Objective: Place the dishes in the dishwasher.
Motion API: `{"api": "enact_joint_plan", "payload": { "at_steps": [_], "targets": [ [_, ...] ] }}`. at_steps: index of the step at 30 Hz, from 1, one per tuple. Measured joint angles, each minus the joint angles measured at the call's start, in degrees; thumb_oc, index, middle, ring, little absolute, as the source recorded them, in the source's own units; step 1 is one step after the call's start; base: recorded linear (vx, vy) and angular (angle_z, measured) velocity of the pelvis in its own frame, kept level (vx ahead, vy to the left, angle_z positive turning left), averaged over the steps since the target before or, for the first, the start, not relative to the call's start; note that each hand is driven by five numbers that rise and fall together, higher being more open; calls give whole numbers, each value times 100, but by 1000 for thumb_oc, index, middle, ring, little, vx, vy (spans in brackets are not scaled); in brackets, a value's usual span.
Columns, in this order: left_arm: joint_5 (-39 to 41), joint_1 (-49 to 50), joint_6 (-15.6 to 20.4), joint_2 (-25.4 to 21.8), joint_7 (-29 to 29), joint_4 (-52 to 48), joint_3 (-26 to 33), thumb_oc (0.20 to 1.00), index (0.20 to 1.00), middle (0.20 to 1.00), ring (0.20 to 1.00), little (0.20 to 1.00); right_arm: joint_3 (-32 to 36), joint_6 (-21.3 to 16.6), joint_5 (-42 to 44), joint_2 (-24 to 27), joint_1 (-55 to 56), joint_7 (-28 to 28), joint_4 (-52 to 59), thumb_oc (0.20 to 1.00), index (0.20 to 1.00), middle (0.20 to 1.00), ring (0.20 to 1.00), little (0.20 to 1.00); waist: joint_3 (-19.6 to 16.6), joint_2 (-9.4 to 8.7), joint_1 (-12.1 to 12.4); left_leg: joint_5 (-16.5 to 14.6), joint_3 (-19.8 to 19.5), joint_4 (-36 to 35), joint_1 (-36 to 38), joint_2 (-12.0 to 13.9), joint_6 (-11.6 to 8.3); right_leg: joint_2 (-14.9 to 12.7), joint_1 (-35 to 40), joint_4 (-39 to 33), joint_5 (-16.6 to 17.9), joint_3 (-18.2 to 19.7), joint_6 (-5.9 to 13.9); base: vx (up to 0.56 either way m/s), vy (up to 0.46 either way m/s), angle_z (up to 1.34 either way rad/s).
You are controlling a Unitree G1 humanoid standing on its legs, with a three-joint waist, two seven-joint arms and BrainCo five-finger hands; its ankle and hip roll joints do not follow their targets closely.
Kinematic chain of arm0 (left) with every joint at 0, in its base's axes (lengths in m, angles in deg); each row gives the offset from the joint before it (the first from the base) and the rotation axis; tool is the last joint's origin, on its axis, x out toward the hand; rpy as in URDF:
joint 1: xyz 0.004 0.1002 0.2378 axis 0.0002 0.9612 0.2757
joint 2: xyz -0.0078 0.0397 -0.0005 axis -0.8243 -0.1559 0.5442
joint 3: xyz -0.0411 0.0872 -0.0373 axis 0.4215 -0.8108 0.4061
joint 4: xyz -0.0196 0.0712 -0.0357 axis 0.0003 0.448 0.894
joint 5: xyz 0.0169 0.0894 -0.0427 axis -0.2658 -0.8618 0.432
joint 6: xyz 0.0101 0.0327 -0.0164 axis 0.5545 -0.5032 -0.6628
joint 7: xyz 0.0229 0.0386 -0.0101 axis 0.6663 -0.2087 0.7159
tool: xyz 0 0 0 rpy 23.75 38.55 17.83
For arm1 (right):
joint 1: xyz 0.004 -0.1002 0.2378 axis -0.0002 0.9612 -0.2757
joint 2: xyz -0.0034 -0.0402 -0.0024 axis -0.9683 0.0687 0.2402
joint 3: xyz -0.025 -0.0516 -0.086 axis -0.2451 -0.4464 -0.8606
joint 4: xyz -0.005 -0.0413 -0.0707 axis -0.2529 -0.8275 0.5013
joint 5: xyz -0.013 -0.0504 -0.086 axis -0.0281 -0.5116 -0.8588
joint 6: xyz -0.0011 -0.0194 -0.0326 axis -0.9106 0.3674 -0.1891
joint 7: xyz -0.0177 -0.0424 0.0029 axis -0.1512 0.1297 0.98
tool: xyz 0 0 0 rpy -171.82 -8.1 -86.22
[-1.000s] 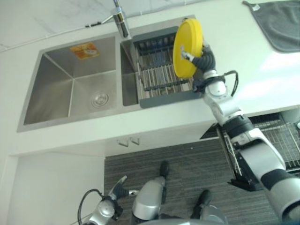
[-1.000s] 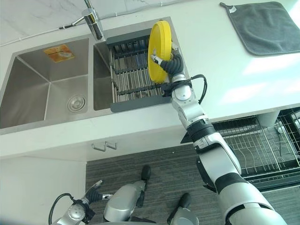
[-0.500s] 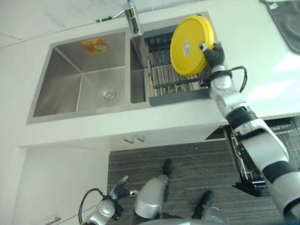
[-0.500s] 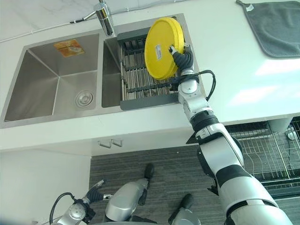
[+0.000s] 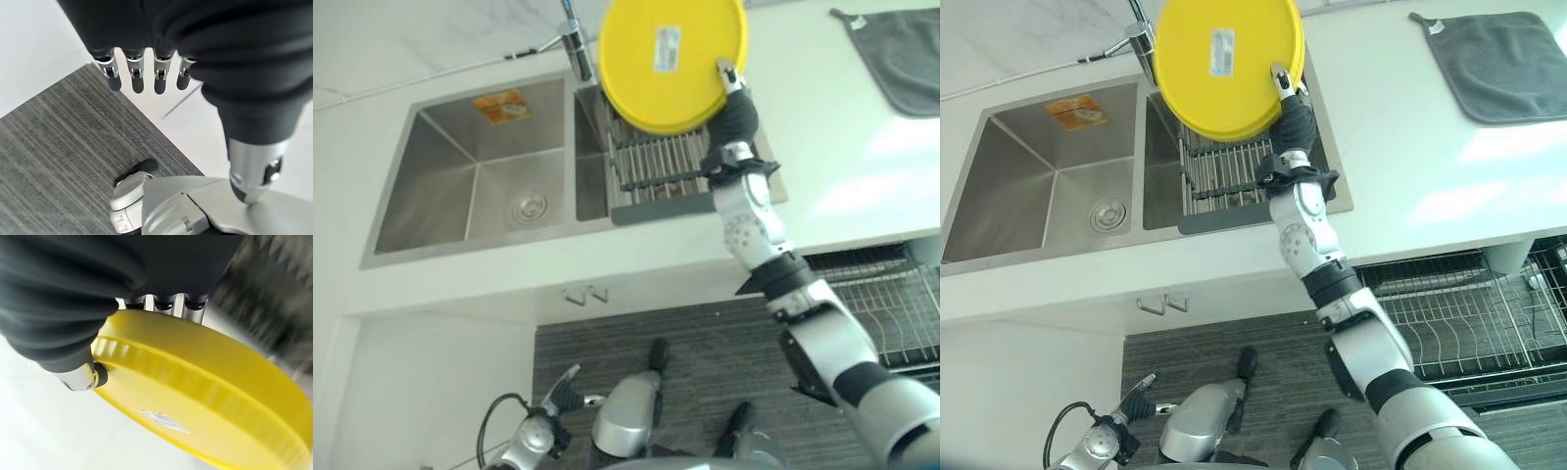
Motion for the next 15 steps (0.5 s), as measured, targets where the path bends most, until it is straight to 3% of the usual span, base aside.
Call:
{"api": "enact_joint_plan", "payload": {
  "at_steps": [3, 4, 7, 12, 15],
  "targets": [
    [-78, 101, -4, -85, 63, 30, -17, 1000, 1000, 1000, 1000, 1000, 4, -220, 529, -127, 234, 26, 74, 200, 200, 200, 200, 200, -276, -145, -177, -21, 81, 3, 116, 82, -22, 52, 31, 53, -72, 46, -23, -51, -154, -28],
    [-166, 155, -8, -109, 106, 107, -19, 1000, 1000, 1000, 1000, 1000, 6, -297, 963, -160, 440, 27, 86, 200, 200, 200, 200, 200, -546, -257, -231, -36, 204, 4, 118, 176, -42, 116, -40, 50, -87, 156, -63, -113, -189, -39],
    [-173, 162, -55, -95, 110, 242, -55, 1000, 1000, 1000, 1000, 1000, 27, -434, 1684, -56, 673, 34, 178, 200, 200, 200, 200, 200, -808, -294, -403, -27, 416, 11, 226, 338, -82, 232, -30, 17, 42, 184, -48, -76, -193, -44],
    [-173, 203, -255, 38, 107, 261, -182, 1000, 1000, 1000, 1000, 1000, 17, -549, 2314, 84, 1532, 33, 1318, 200, 200, 200, 200, 200, -1268, -420, -891, -49, 884, -94, 441, 692, -270, 548, -125, -131, 20, 588, -274, -17, -168, -55],
    [-394, 149, -270, 114, 185, 256, -264, 1000, 1000, 1000, 1000, 1000, 66, -528, 2305, 559, 2329, 91, 2021, 200, 200, 200, 200, 200, -1532, -490, -1374, -75, 1243, -172, 639, 853, -375, 670, -220, -116, 82, 829, -230, -13, -134, -68]
  ]
}}
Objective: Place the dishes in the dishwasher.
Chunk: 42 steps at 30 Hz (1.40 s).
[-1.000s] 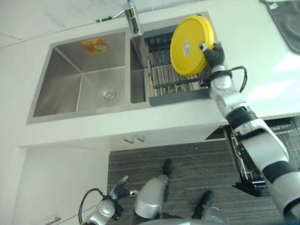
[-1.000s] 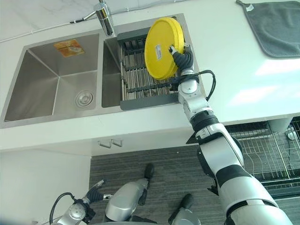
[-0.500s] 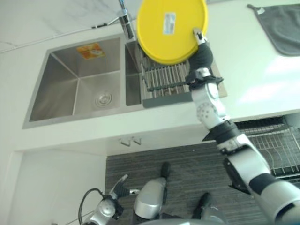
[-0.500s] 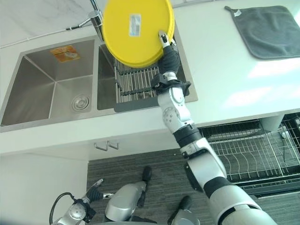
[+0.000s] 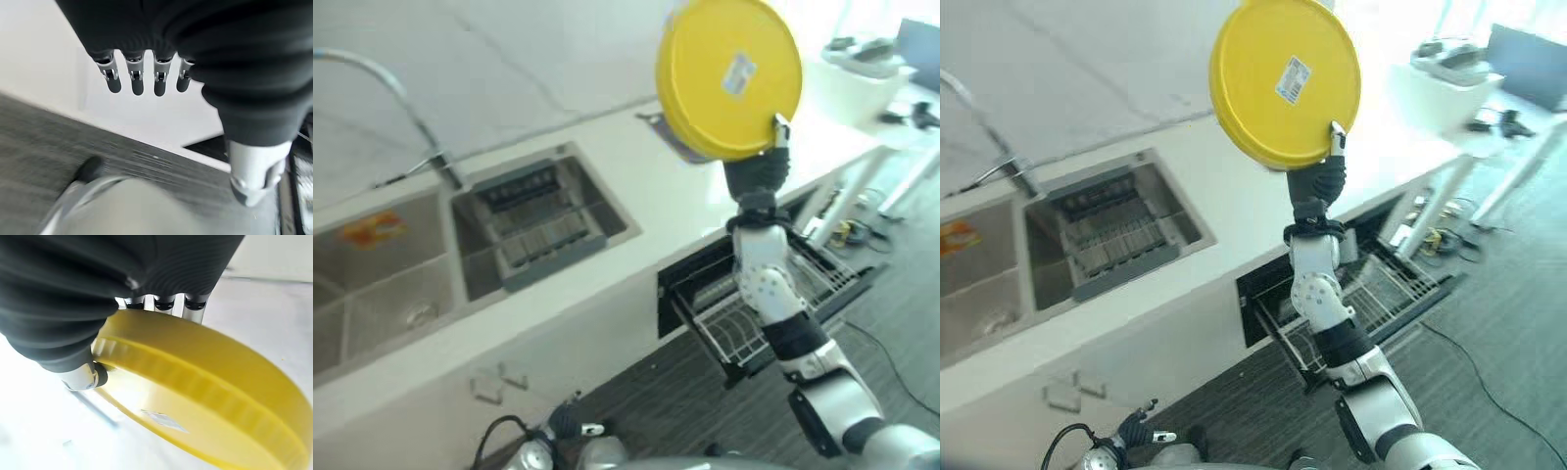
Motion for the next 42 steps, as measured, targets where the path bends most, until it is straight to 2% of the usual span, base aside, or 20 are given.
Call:
{"api": "enact_joint_plan", "payload": {
  "at_steps": [3, 5, 9, 13, 15, 16, 22, 27, 35, 38, 42],
  "targets": [
    [1, -250, -8, 12, 66, -28, -207, 1000, 1000, 1000, 1000, 1000, 180, 113, -52, 273, 648, 74, 137, 200, 200, 200, 200, 200, -53, 28, -306, -5, 190, 5, 23, 70, -7, 70, -250, 183, -33, 297, -64, -28, -56, -59],
    [1, -481, 2, 86, 58, -80, -208, 1000, 1000, 1000, 1000, 1000, 428, 217, -223, 300, 980, 218, 94, 200, 200, 200, 200, 200, -57, 117, -482, -7, 304, -27, 70, 113, -6, 74, -333, 162, 46, 309, -45, -17, -27, -53],
    [-3, -586, -74, 214, 11, -284, -298, 1000, 1000, 1000, 1000, 1000, 848, 824, -534, 948, 2241, -12, 176, 200, 200, 200, 200, 200, 10, 244, -748, -7, 491, -116, 65, 119, -9, 86, -489, 167, 100, 429, -27, -48, -21, -25],
    [-201, -507, -118, 209, -38, -411, -426, 1000, 1000, 1000, 1000, 1000, 1475, 1020, -726, 1110, 2640, -264, -11, 200, 200, 200, 200, 200, 227, 373, -859, -18, 599, -117, 43, 88, -13, 41, -572, 167, 118, 482, -23, -36, 20, -15],
    [-230, -517, -118, 218, -64, -523, -431, 1000, 1000, 1000, 1000, 1000, 1703, 1149, -804, 1183, 2632, -402, -139, 200, 200, 200, 200, 200, 368, 431, -867, -24, 617, -117, -23, 38, -4, -4, -650, 168, 135, 520, -18, -46, 44, -11],
    [-230, -546, -119, 194, -67, -524, -428, 1000, 1000, 1000, 1000, 1000, 1754, 1235, -967, 1205, 2580, -561, -299, 200, 200, 200, 200, 200, 458, 431, -872, -24, 638, -116, -64, 5, -2, -31, -713, 177, 200, 553, 46, -40, 36, -5],
    [-268, -626, -191, 142, -74, -531, -424, 1000, 1000, 1000, 1000, 1000, 1722, 1687, -1181, 1264, 2439, -832, -909, 200, 200, 200, 200, 200, 947, 352, -831, -86, 624, -116, -158, -190, 97, -201, -735, 154, 324, 551, 81, -17, 42, 2],
    [-482, -687, -193, -36, -67, -657, -434, 1000, 1000, 1000, 1000, 1000, 1696, 1989, -1352, 1262, 2228, -1002, -1243, 200, 200, 200, 200, 200, 1172, 273, -747, -141, 598, -116, -233, -336, 181, -331, -788, 139, 351, 545, 129, -1, 63, 4],
    [-497, -694, -205, -262, -69, -947, -430, 1000, 1000, 1000, 1000, 1000, 1363, 2131, -1630, 1167, 1891, -1031, -1246, 200, 200, 200, 200, 200, 1336, 207, -608, -178, 557, -116, -239, -451, 237, -435, -720, 47, 404, 531, 207, 20, 71, 3],
    [-496, -724, -205, -257, -83, -947, -433, 1000, 1000, 1000, 1000, 1000, 1266, 2131, -1855, 1154, 1658, -1012, -1324, 200, 200, 200, 200, 200, 1386, 145, -581, -189, 434, -27, -351, -450, 253, -453, -715, 47, 404, 409, 207, 19, 40, 16],
    [-494, -749, -205, -265, -112, -922, -432, 1000, 1000, 1000, 1000, 1000, 1248, 2169, -2294, 1144, 1252, -809, -1378, 200, 200, 200, 200, 200, 1478, -4, -389, -204, 411, 29, -359, -456, 274, -470, -704, 78, 406, 396, 204, 21, 46, 6]
  ]
}}
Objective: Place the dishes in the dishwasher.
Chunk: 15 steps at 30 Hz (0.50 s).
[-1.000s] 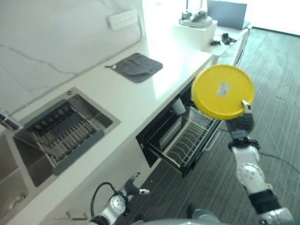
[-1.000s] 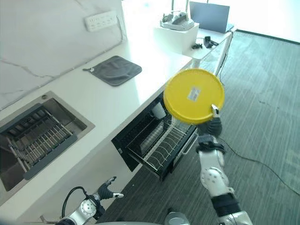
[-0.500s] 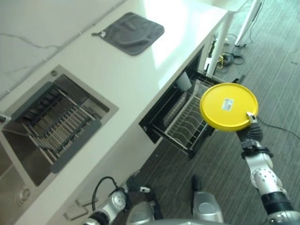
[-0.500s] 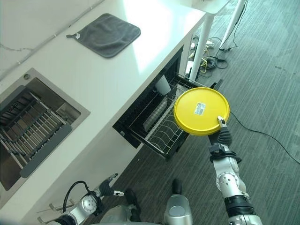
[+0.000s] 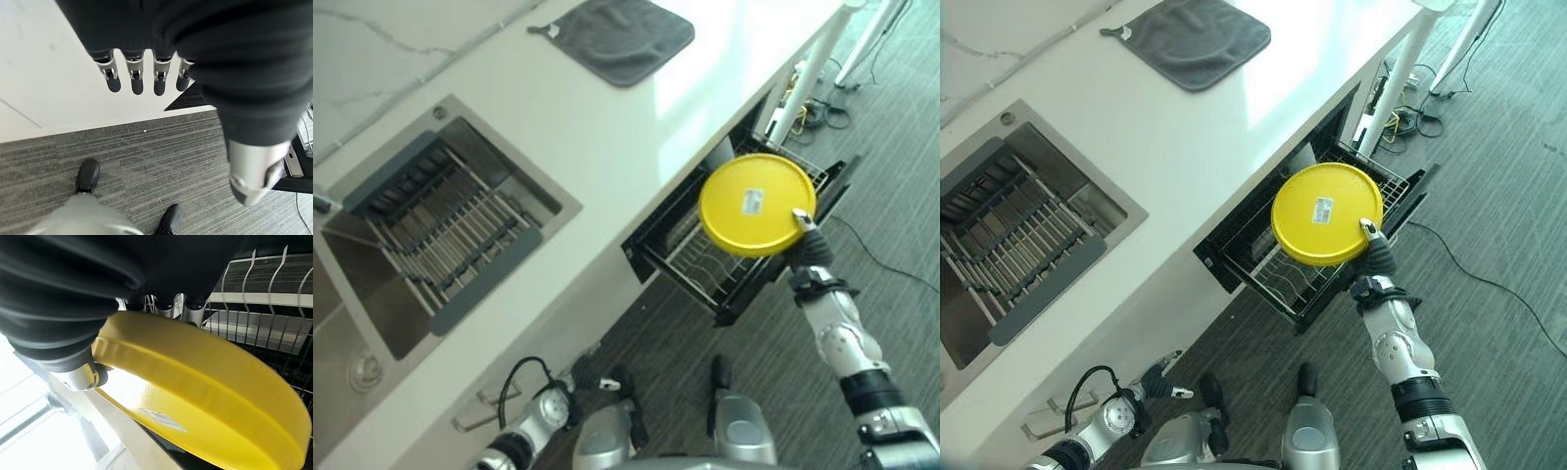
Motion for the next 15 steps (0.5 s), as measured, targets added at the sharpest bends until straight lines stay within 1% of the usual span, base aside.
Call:
{"api": "enact_joint_plan", "payload": {
  "at_steps": [2, 4, 7, 9, 12, 15],
  "targets": [
    [0, -35, 2, -6, -2, 51, -1, 1000, 1000, 1000, 1000, 1000, 1, 98, -69, 1, -209, 144, -39, 200, 200, 200, 200, 200, 55, -94, 9, -23, -70, 112, -82, 1, 25, -23, -7, 26, 1, -52, -1, 27, 43, 12],
    [0, -69, 5, -12, -1, 122, 0, 1000, 1000, 1000, 1000, 1000, -8, 206, -94, 1, -351, 234, -159, 200, 200, 200, 200, 200, 80, -139, 50, -42, -95, 160, -99, 4, 42, -29, 2, 44, 1, -73, -2, 17, 39, 8],
    [44, -117, 9, -46, 4, 169, 0, 1000, 1000, 1000, 1000, 1000, -8, 340, -196, 11, -633, 383, -600, 200, 200, 200, 200, 200, 102, -177, 164, -43, -114, 205, -132, 9, 44, -37, -15, 78, 1, -82, -2, 3, 23, 3],
    [52, -138, 13, -67, 11, 192, -1, 1000, 1000, 1000, 1000, 1000, -21, 359, -306, 11, -757, 487, -785, 200, 200, 200, 200, 200, 150, -199, 240, -53, -142, 280, -203, 23, 47, -41, -39, 87, 8, -112, -12, -1, 24, 6],
    [52, -292, 14, -76, 11, 261, -2, 1000, 1000, 1000, 1000, 1000, -21, 459, -467, 21, -1175, 684, -1249, 200, 200, 200, 200, 200, 280, -210, 303, -94, -222, 474, -404, 53, 62, -43, -130, 138, 21, -154, -29, 4, 12, 11],
    [52, -380, 44, -75, 20, 315, -7, 1000, 1000, 1000, 1000, 1000, -32, 487, -853, 33, -1613, 802, -1912, 200, 200, 200, 200, 200, 449, -167, 392, -172, -261, 682, -538, 90, 56, -46, -178, 183, 22, -173, -35, 13, 8, 4]
  ]
}}
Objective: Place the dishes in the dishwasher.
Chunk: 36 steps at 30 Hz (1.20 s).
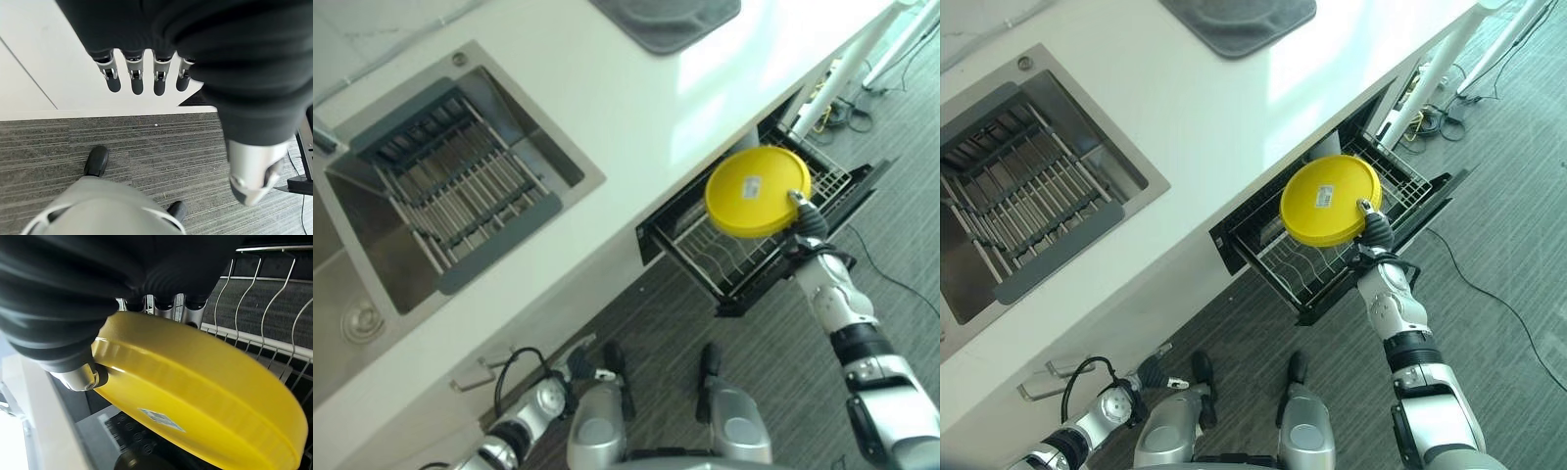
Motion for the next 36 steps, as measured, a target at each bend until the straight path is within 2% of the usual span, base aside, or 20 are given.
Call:
{"api": "enact_joint_plan", "payload": {
  "at_steps": [2, 9, 12, 14, 18, 19, 20, 23, 24, 31, 35, 36],
  "targets": [
    [1, -26, 12, -9, 10, 41, 1, 1000, 1000, 1000, 1000, 1000, -21, 100, -114, 16, -108, 92, -183, 200, 200, 200, 200, 200, 82, 44, 45, -15, -22, 74, -83, 4, 15, -8, -47, 23, 4, -19, -5, 3, 7, 6],
    [9, -219, 74, -21, 41, -14, -51, 1000, 1000, 1000, 1000, 1000, -167, 100, -489, 83, -490, 189, -693, 200, 200, 200, 200, 200, 233, 227, 108, -51, -149, 279, -395, -41, 71, -94, -264, 179, 1, -121, -9, -3, 16, 8],
    [5, -372, 184, -56, 117, -35, -213, 1000, 1000, 1000, 1000, 1000, -221, 73, -1155, 114, -857, 187, -1157, 200, 200, 200, 200, 200, 262, 280, 247, -94, -175, 501, -624, -43, 131, -163, -496, 438, -38, -128, -56, -27, 9, 4],
    [6, -415, 240, -142, 206, -309, -222, 1000, 1000, 1000, 1000, 1000, -470, -84, -1981, 346, -1136, 177, -1277, 200, 200, 200, 200, 200, 273, 309, 309, -145, -242, 796, -1021, -40, 186, -243, -911, 823, -174, -131, -147, -49, -21, 13],
    [-2, -393, 297, -248, 233, -474, -219, 1000, 1000, 1000, 1000, 1000, -1049, -477, -3825, 862, -1482, -35, -1237, 200, 200, 200, 200, 200, 285, 359, 450, -208, -379, 1238, -1570, -13, 230, -339, -1453, 1389, -390, -136, -189, -31, -67, 15],
    [-5, -390, 334, -284, 232, -494, -223, 1000, 1000, 1000, 1000, 1000, -1418, -573, -4589, 1162, -1623, -102, -1236, 200, 200, 200, 200, 200, 286, 373, 486, -210, -436, 1294, -1703, -6, 211, -344, -1562, 1458, -411, -157, -196, 9, -136, 14],
    [-6, -389, 342, -308, 232, -519, -227, 1000, 1000, 1000, 1000, 1000, -1553, -632, -4858, 1305, -1670, -146, -1235, 200, 200, 200, 200, 200, 287, 376, 495, -206, -468, 1303, -1766, -6, 205, -348, -1611, 1481, -413, -175, -200, 15, -139, 17],
    [-108, -312, 491, -579, 290, -811, -358, 1000, 1000, 1000, 1000, 1000, -2811, -920, -6383, 2151, -2271, -168, -1180, 200, 200, 200, 200, 200, 286, 384, 582, -196, -658, 1312, -1994, -34, 223, -373, -1857, 1591, -460, -243, -185, -9, -107, 10],
    [-225, -287, 511, -660, 299, -805, -428, 1000, 1000, 1000, 1000, 1000, -2971, -981, -6656, 2284, -2410, -161, -1177, 200, 200, 200, 200, 200, 286, 384, 597, -153, -704, 1353, -2040, -33, 187, -359, -1876, 1633, -483, -271, -218, -14, -57, 11],
    [-288, -361, 634, -823, 493, -852, -504, 1000, 1000, 1000, 1000, 1000, -3621, -1057, -7371, 2432, -2870, -3, -1219, 200, 200, 200, 200, 200, 287, 381, 622, -144, -795, 1522, -2364, 14, 194, -328, -2183, 1897, -525, -282, -211, -13, -65, 3],
    [-284, -402, 637, -889, 603, -861, -667, 1000, 1000, 1000, 1000, 1000, -3872, -1047, -7683, 2405, -2935, 352, -1327, 200, 200, 200, 200, 200, 287, 378, 645, -162, -808, 1573, -2403, 15, 204, -331, -2196, 1905, -524, -285, -210, -9, -27, 1],
    [-282, -408, 650, -933, 711, -929, -668, 1000, 1000, 1000, 1000, 1000, -3991, -1035, -7782, 2355, -3050, 654, -1521, 200, 200, 200, 200, 200, 286, 378, 648, -175, -850, 1687, -2559, 26, 214, -332, -2303, 1955, -521, -294, -207, -17, 4, 6]
  ]
}}
